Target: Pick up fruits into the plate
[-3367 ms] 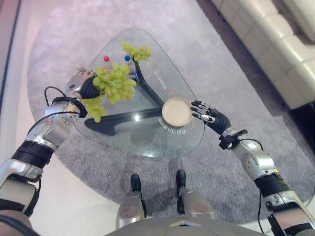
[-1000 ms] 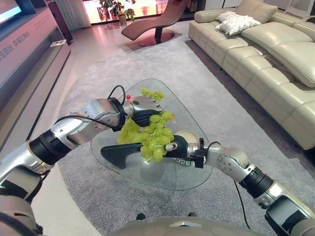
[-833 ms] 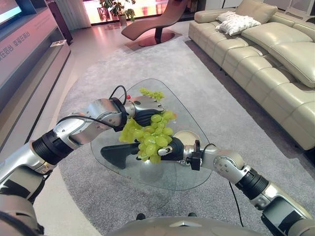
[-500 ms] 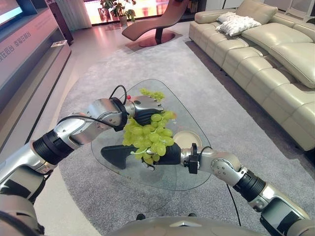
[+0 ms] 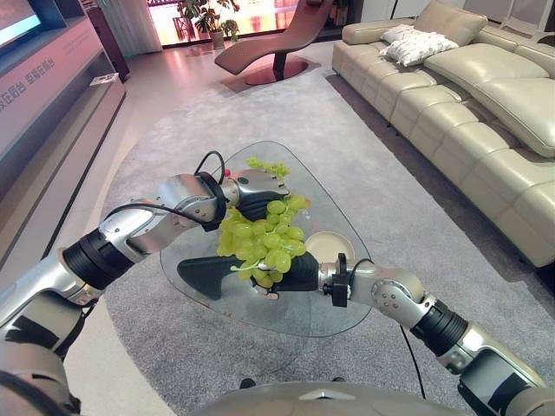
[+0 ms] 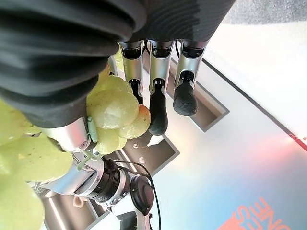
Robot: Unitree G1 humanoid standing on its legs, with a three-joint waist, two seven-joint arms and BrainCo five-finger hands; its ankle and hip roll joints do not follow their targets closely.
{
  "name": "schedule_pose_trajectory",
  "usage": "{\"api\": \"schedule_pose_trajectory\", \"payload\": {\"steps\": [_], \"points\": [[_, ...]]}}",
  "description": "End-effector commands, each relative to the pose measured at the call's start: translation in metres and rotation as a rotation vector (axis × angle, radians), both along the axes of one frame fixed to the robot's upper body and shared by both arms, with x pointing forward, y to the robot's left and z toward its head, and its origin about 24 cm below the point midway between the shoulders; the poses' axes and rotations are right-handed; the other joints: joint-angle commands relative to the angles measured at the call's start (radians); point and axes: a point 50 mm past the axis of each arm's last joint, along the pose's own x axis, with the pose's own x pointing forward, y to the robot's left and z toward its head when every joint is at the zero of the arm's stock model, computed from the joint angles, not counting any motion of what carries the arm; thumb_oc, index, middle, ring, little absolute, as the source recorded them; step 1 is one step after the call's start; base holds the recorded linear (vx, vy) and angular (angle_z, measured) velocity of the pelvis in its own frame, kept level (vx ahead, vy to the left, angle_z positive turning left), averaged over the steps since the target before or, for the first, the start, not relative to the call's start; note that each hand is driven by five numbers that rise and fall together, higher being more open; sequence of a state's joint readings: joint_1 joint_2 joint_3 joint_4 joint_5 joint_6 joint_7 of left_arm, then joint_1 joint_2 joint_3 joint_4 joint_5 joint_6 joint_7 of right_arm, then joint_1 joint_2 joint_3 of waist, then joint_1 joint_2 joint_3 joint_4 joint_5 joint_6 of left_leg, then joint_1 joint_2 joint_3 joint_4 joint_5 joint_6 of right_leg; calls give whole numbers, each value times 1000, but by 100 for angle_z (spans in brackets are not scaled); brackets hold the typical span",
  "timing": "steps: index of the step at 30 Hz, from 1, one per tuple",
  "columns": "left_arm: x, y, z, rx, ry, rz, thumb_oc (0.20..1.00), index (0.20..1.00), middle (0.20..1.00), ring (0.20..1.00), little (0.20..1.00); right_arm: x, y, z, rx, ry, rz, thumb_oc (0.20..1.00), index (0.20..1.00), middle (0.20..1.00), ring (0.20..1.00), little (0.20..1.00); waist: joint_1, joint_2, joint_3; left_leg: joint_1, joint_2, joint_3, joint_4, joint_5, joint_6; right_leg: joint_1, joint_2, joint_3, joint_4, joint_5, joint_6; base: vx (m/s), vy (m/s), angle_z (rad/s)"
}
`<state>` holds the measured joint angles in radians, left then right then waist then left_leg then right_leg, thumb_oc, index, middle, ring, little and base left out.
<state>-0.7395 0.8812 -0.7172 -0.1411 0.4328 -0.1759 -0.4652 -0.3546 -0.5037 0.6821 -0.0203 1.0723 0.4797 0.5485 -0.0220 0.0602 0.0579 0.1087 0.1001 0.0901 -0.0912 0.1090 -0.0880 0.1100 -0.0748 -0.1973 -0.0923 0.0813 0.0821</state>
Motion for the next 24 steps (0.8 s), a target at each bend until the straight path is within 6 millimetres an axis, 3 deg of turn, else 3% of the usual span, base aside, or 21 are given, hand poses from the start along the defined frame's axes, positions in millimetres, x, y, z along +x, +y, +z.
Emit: {"api": "schedule_pose_trajectory", "payload": {"steps": [1,8,13,16,24], "points": [[12,5,21,-143,-44,58,1000,1000,1000,1000,1000,12,12,36,138,-155,-29,200,200,200,200,200,17,-71,2,36,-83,13,4,-90,41,33,-25,-17,5,-12,41,0,0,0],[11,46,-11,-260,69,250,1000,1000,1000,1000,1000,24,-45,24,-55,-270,-172,200,200,200,200,200,18,-80,11,35,-79,15,4,-89,41,32,-25,-14,5,-7,41,0,0,0],[3,90,-54,-387,167,490,1000,1000,1000,1000,1000,27,-102,10,-255,-338,-292,200,200,200,200,200,21,-92,21,34,-75,17,4,-87,42,30,-25,-11,5,0,42,17,-4,-4],[-11,119,-86,-462,253,649,1000,1000,1000,1000,1000,27,-137,5,-369,-379,-387,200,200,200,200,200,29,-99,29,32,-71,19,4,-85,39,28,-25,-15,5,3,41,31,-9,-4],[-39,156,-145,-629,447,962,1000,1000,1000,1000,1000,29,-178,-3,-514,-383,-535,200,200,200,200,200,51,-108,48,30,-68,11,4,-86,37,30,-27,-29,5,3,37,22,-8,2]]}}
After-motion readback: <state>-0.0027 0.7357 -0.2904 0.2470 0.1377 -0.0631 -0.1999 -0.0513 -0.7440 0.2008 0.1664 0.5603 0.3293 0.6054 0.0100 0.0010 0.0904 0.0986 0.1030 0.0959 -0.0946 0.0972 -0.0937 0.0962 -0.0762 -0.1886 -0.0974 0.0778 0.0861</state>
